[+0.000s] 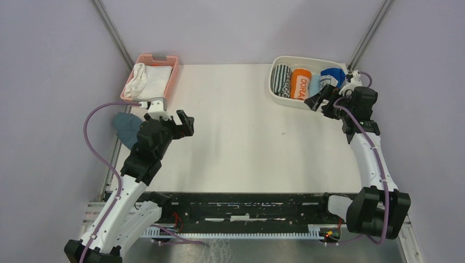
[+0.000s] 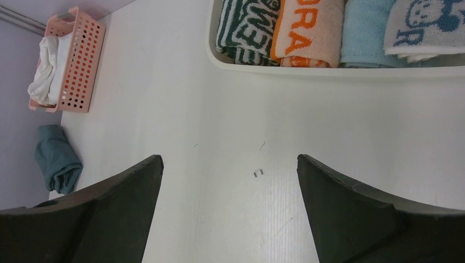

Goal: Roll the towels
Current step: Reset both arms

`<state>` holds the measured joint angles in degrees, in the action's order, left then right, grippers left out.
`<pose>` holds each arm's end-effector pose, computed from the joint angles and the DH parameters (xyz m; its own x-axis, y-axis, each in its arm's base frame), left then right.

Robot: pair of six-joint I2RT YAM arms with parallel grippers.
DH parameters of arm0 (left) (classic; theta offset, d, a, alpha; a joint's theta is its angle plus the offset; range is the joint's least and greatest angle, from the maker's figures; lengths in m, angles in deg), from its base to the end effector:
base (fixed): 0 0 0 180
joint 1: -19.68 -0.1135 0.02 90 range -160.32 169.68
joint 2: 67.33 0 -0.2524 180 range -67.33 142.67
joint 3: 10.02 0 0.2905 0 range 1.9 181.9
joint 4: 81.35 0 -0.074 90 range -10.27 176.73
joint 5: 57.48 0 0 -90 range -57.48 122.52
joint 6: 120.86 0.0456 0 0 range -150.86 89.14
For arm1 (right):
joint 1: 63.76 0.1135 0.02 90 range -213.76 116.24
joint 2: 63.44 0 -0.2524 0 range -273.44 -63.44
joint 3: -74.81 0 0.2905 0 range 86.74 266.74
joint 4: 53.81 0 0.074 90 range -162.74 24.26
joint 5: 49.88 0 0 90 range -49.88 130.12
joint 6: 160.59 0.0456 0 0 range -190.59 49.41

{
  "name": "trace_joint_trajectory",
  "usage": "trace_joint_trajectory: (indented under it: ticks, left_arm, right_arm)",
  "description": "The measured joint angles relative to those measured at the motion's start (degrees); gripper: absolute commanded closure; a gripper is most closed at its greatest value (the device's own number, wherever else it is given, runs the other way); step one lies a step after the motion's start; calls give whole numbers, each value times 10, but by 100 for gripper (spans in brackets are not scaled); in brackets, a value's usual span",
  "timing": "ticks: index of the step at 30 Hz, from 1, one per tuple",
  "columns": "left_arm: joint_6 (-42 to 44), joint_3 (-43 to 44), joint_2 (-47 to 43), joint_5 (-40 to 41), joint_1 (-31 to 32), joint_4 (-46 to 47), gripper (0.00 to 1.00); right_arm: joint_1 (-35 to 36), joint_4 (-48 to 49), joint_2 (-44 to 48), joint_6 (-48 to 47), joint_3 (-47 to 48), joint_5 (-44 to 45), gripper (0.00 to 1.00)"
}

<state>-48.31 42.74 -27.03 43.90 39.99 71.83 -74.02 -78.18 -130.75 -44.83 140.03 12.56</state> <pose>0.2152 -0.0701 0.3100 -0.2702 -0.2135 -0.9388 0.0839 0.9662 -0.2438 0.3141 -0.0354 0.2848 -0.5034 0.4827 -0.7167 -0.0343 0.8176 0.5747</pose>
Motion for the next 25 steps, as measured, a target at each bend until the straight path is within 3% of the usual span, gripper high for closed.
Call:
trace_joint_trajectory:
  ticks: [25]
  left_arm:
    - [0, 0, 3, 0, 0, 0, 1]
  right_arm:
    - [9, -17, 30, -16, 1, 72, 0]
